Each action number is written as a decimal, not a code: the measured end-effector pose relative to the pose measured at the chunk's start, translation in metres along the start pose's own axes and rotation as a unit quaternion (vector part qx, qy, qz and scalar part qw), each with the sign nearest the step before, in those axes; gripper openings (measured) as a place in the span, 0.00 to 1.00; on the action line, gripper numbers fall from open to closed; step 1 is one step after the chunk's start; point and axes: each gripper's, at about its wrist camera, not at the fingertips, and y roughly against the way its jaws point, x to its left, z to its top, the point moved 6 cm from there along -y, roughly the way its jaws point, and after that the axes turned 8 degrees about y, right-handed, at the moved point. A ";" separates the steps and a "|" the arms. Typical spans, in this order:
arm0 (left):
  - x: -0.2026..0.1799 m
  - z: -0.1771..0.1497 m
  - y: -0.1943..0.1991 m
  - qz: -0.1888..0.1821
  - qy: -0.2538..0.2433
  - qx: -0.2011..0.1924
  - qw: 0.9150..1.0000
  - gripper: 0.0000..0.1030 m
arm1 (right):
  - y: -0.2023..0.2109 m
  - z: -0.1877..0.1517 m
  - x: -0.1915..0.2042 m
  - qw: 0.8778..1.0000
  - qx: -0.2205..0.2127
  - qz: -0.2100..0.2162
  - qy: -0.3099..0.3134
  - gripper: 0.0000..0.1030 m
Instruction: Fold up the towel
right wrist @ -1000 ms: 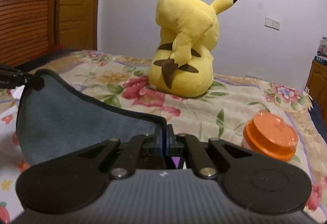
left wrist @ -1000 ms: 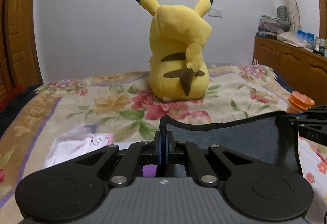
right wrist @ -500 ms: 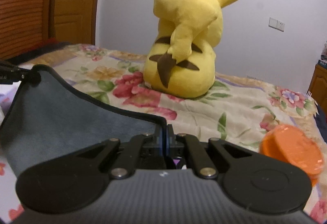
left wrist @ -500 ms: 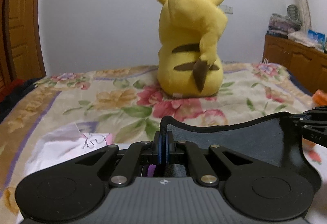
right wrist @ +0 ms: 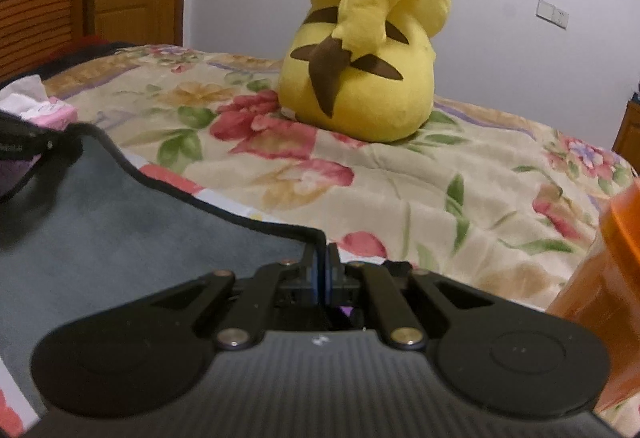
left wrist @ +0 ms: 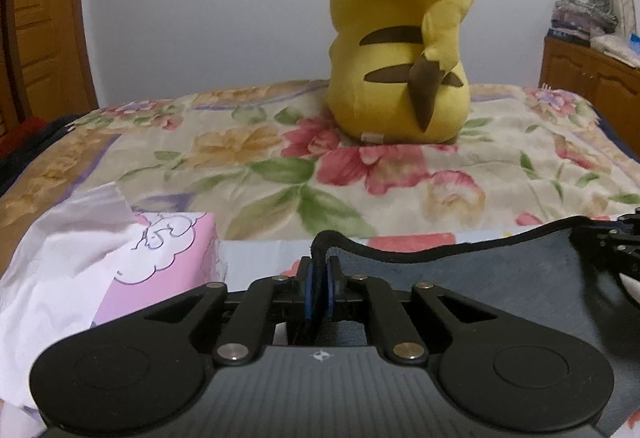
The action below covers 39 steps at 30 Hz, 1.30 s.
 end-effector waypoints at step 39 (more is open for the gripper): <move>-0.031 0.013 0.180 -0.037 -0.035 -0.015 0.999 0.99 | 0.162 0.032 0.013 0.998 -0.029 -0.010 -0.060 1.00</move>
